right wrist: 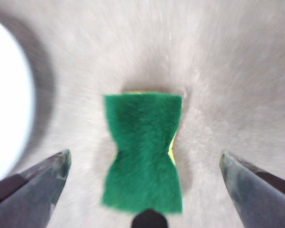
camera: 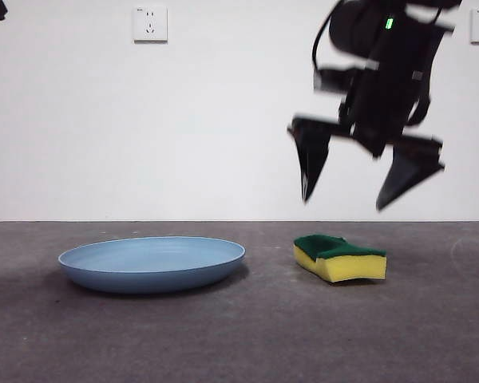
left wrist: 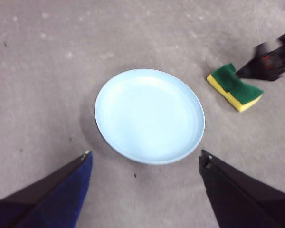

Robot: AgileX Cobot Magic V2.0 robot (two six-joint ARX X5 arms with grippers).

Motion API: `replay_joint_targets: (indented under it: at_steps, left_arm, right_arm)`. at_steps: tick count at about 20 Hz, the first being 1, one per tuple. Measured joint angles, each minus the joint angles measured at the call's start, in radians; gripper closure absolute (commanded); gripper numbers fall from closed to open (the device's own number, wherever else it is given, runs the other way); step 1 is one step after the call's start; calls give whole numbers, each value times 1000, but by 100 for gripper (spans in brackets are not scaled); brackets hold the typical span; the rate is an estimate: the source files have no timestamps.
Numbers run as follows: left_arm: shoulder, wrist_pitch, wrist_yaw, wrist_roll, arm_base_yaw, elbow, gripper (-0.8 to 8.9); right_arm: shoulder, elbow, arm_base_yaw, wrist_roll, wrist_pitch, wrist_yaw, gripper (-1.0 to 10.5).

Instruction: Pick up the plate,pick up the cloth,clean the plate with the cloth

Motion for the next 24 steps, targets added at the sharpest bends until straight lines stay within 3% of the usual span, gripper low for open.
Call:
replay_joint_targets:
  at_steps: [2,4,12,18,24]
  left_arm:
    - [13,11,-9,0,0,0,619]
    - [26,18,-29,1,0,0,839]
    - [36,125,-49,43,0,-9,822]
    - [-118,353,-76,38,0,-250,822]
    - [-290,564,-97,-93,0,-557,822]
  right_arm:
    - [-74,0,18,-1,-35,0,908]
    - [-150,0,42,-9,-52,0,958]
    - [-372,-21,136,-48,-55,5,959]
    - [-628,-338,192,-48,161,76,958]
    - [-922,-666,245,-17,265,159,958]
